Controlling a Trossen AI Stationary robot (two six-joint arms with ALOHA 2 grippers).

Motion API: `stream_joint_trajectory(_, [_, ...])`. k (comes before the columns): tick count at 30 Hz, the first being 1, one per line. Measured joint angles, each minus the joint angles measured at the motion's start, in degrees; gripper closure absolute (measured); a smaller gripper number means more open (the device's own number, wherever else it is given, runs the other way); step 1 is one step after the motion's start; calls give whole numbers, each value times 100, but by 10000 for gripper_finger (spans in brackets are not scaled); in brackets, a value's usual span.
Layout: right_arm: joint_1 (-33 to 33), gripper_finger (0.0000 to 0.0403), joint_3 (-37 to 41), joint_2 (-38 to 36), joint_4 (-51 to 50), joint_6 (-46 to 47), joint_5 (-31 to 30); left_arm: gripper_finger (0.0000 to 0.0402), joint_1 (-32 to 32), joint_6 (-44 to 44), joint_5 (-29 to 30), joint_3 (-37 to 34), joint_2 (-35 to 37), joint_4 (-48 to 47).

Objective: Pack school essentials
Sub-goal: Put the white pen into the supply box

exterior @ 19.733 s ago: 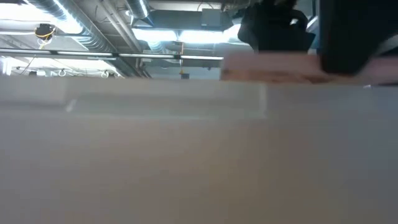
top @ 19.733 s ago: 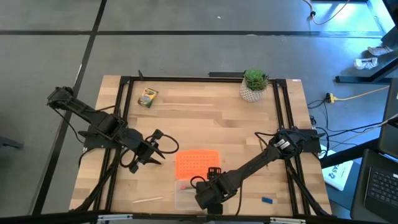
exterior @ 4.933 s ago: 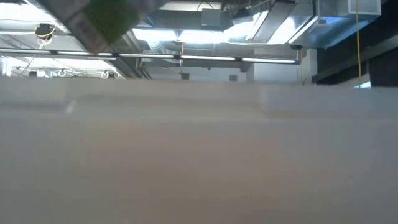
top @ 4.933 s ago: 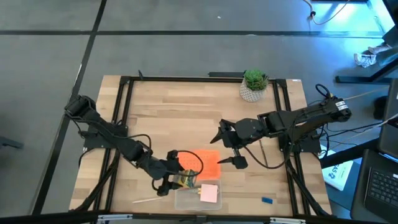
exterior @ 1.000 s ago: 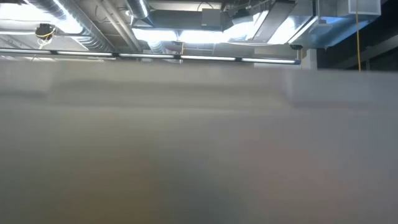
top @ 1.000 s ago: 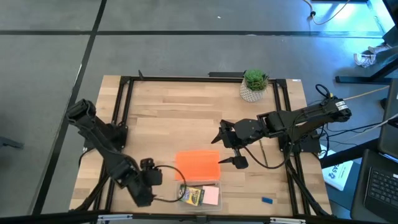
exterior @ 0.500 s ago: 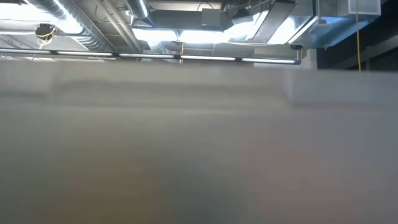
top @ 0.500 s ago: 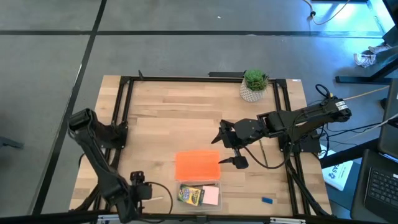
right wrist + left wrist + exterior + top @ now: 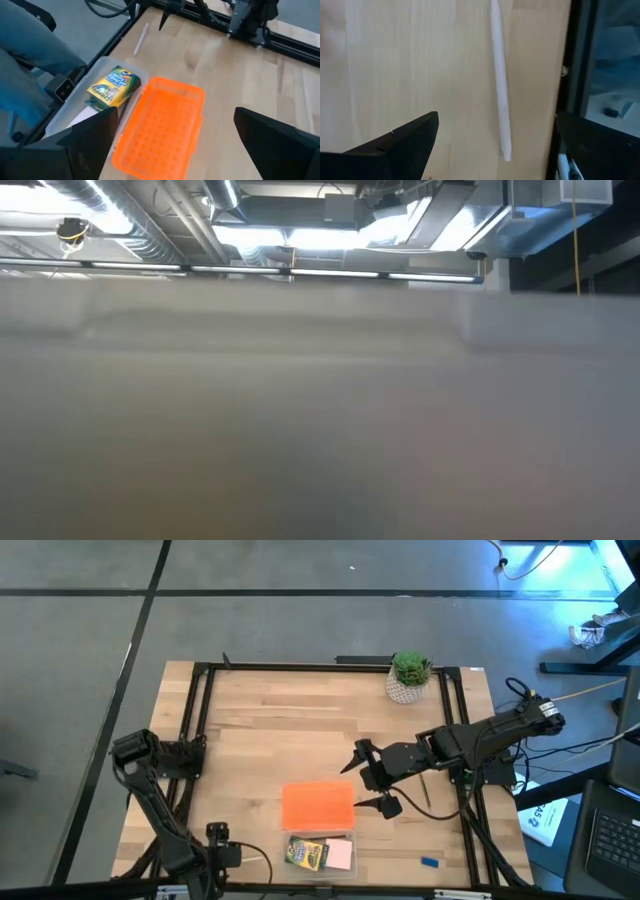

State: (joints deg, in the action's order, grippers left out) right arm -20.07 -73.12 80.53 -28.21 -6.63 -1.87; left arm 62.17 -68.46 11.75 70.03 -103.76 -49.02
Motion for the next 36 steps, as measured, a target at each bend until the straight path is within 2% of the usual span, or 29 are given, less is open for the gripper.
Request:
stream_joint_trajectory(7, [-115,5,0,0,-35,9,0,1,-48,-39,-7,-503,-15,594])
stream_joint_trajectory(14, [-158,5,0,0,-39,27,-2,1,-238,-42,-395,-755,-18,799])
stream_joint_trajectory(20, [-158,5,0,0,-39,157,-2,1,-238,-50,-335,-1007,27,1238])
stream_joint_trajectory(36, [-158,5,0,0,-39,161,-2,2,-234,-187,-343,-1035,15,1251])
